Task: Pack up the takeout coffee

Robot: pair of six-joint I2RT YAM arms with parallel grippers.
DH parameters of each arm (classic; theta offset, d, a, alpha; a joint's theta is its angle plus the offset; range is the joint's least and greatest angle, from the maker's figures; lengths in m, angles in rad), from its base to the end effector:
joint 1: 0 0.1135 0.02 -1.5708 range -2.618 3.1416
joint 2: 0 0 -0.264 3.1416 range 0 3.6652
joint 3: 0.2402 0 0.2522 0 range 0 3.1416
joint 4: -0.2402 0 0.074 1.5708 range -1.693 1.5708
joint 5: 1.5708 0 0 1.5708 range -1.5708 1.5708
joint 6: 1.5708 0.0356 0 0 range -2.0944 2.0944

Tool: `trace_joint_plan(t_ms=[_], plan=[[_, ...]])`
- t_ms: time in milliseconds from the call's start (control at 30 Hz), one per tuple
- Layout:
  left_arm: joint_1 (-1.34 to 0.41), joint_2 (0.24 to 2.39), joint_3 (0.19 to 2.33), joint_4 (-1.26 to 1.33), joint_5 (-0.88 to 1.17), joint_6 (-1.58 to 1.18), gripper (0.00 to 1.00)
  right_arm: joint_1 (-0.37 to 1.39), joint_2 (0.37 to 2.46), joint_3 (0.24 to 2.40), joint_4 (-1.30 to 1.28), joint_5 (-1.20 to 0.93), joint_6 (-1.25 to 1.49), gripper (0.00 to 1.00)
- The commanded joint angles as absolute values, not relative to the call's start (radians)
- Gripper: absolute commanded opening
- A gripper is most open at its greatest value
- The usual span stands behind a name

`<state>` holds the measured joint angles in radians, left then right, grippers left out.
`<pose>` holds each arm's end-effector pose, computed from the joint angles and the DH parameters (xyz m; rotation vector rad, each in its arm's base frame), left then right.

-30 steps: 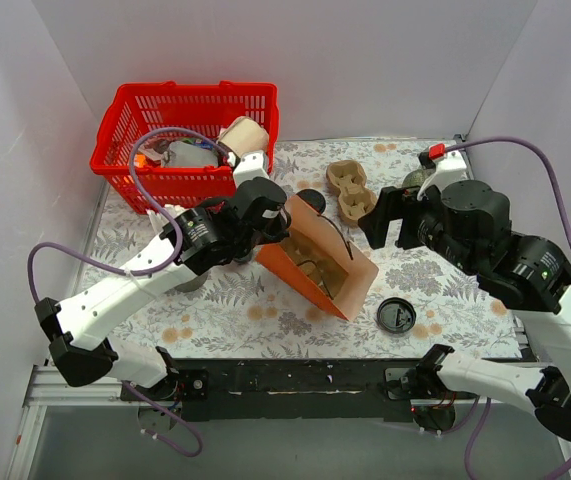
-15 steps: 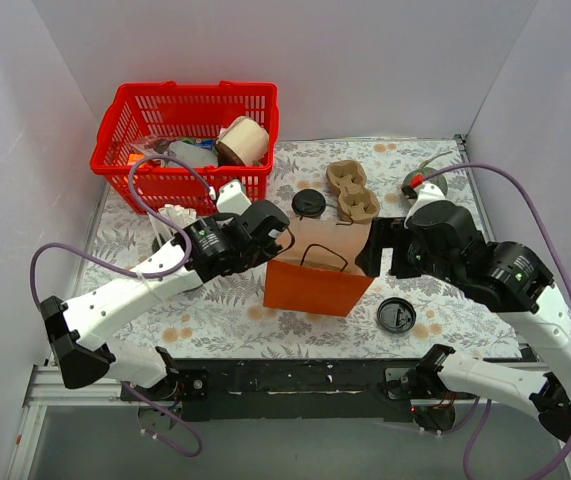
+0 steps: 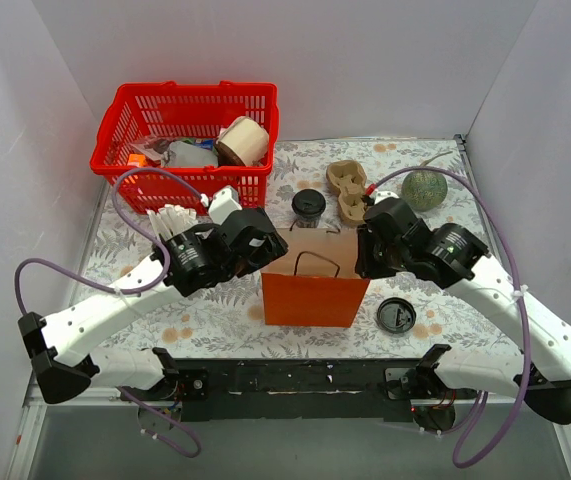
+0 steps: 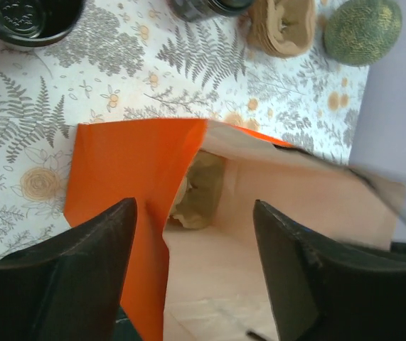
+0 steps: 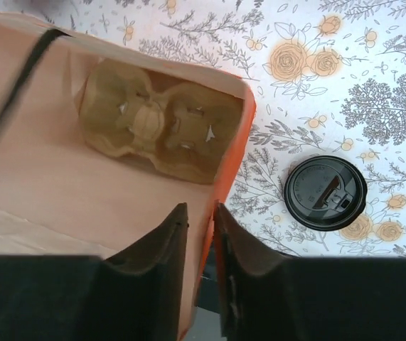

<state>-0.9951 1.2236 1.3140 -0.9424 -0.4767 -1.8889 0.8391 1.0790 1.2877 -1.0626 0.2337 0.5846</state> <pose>0.1434 -0.1910 0.3641 -1.2657 2.1214 -0.8399 0.1357 0.1388 0.3738 -0.2021 2.4204 0.3782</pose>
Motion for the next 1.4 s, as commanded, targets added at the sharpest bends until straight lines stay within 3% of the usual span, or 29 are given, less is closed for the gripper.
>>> trace_joint_plan(t_ms=[0,67,100,467,533,567,600,800,1000,1200,1367], plan=[[-0.997,1.140,1.286,-0.836,-0.408,-1.775,0.79,0.839,1.106,1.387,-1.081,0.336,0.528,0.11],[-0.997,1.097,1.273,-0.787,-0.384,-1.706,0.95,0.839,1.117,1.410,-1.092,0.339,0.497,0.03],[-0.997,1.085,1.269,-0.779,-0.376,-1.686,0.98,0.838,1.120,1.416,-1.094,0.336,0.483,0.01],[-0.997,1.035,1.315,-0.784,-0.342,-1.447,0.98,0.759,1.210,1.453,-1.032,0.166,0.192,0.03],[-0.997,1.061,1.322,-0.779,-0.331,-1.391,0.98,0.721,1.221,1.453,-1.023,0.164,0.183,0.17],[-0.997,1.072,1.331,-0.778,-0.339,-1.387,0.98,0.710,1.233,1.462,-1.025,0.185,0.187,0.30],[-0.997,1.089,1.333,-0.772,-0.334,-1.379,0.98,0.695,1.236,1.501,-1.031,0.195,0.192,0.50],[-0.997,1.149,1.351,-0.761,-0.348,-1.359,0.98,0.693,1.190,1.611,-0.988,0.184,0.161,0.62],[-0.997,1.166,1.362,-0.778,-0.408,-1.387,0.98,0.693,1.121,1.566,-0.833,-0.035,0.120,0.60],[-0.997,1.173,1.361,-0.795,-0.452,-1.417,0.98,0.698,1.199,1.594,-0.854,-0.333,0.138,0.34],[-0.996,1.201,1.353,-0.828,-0.469,-1.462,0.98,0.730,1.218,1.474,-0.807,-0.354,0.161,0.25]])
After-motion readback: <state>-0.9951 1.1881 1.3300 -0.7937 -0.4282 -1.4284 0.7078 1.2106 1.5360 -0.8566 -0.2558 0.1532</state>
